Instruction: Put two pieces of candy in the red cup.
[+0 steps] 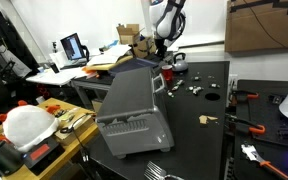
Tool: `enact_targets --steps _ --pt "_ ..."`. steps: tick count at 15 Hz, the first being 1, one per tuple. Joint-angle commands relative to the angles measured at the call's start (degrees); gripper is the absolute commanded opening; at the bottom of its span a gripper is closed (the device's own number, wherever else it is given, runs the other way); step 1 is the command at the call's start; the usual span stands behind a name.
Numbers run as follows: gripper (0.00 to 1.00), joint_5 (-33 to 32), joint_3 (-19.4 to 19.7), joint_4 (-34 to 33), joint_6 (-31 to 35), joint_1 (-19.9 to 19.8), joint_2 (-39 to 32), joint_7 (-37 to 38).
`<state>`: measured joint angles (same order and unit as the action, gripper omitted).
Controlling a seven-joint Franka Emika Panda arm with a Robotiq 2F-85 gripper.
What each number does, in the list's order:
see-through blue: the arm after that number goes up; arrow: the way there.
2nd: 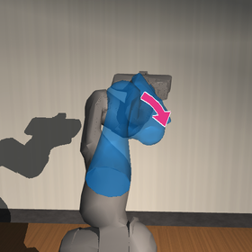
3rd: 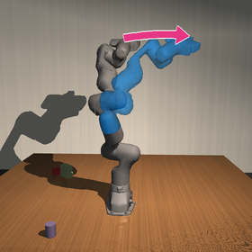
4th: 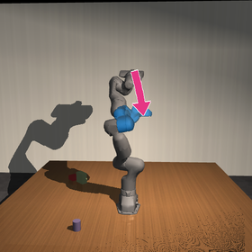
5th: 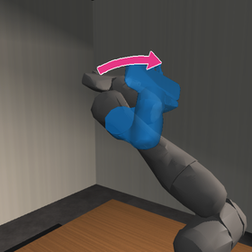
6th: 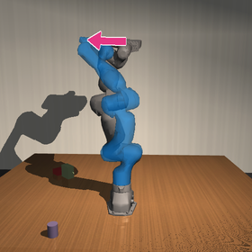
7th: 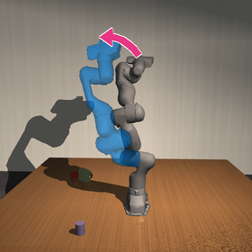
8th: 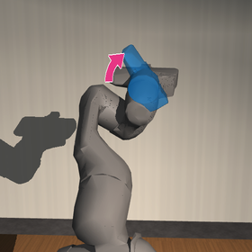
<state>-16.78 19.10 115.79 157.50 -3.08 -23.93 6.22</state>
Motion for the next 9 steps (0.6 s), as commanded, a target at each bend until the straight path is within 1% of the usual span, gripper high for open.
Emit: enact_targets --steps 1,3,9 --pt "0.05 -4.6 3.0 -0.7 0.8 1.2 -1.1 4.1" --pt "0.05 -5.6 3.3 -0.8 1.2 0.8 -1.9 4.0" --pt "0.05 -4.8 2.8 -1.0 1.5 0.4 -3.6 3.6"
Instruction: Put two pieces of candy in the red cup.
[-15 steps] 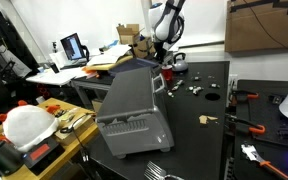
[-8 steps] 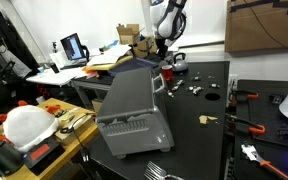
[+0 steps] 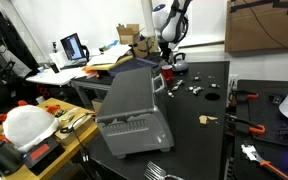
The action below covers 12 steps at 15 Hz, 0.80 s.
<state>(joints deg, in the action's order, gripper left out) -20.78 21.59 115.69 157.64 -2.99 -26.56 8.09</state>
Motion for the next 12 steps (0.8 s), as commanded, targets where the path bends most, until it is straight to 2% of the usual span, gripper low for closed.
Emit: enact_targets --steps 1,6,7,12 --pt "0.05 -0.9 0.3 -0.9 1.6 0.3 -1.0 1.7" --pt "0.05 -1.0 0.6 -1.5 3.3 0.8 -1.5 1.5" --pt "0.39 -0.9 0.6 -1.5 3.4 0.8 -1.5 1.6" --pt "0.73 -2.4 1.6 0.7 3.9 2.0 0.3 1.8"
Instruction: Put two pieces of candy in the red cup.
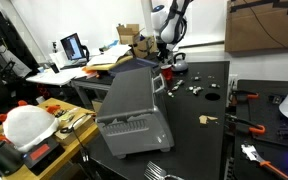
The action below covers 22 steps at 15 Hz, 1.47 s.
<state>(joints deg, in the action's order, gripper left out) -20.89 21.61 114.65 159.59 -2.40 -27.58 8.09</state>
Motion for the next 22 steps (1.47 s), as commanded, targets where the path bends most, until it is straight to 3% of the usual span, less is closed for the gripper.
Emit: enact_targets --steps 1,4,7,12,22 --pt "0.80 -2.7 1.7 2.2 1.7 1.8 1.8 1.9" --pt "1.00 -1.3 0.0 4.4 0.0 1.1 4.0 0.2" --pt "1.00 1.4 -3.6 6.5 -1.6 -1.2 6.1 -4.0" --pt "1.00 10.5 -12.3 7.6 -7.6 -7.9 7.6 -17.7" --pt "1.00 10.4 -13.3 1.8 -15.5 -11.0 3.9 -28.1"
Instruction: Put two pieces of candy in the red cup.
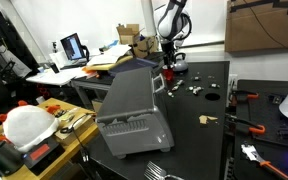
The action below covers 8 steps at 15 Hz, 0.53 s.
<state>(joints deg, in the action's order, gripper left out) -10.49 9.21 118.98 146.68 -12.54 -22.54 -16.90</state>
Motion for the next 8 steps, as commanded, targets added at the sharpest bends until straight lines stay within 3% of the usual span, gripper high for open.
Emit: enact_targets --steps 1,8 --pt "1.00 0.1 -1.1 -2.9 -2.9 -0.9 -1.5 -3.9" --pt "1.00 -0.5 -2.1 -7.5 -4.1 -0.9 -5.9 -6.8"
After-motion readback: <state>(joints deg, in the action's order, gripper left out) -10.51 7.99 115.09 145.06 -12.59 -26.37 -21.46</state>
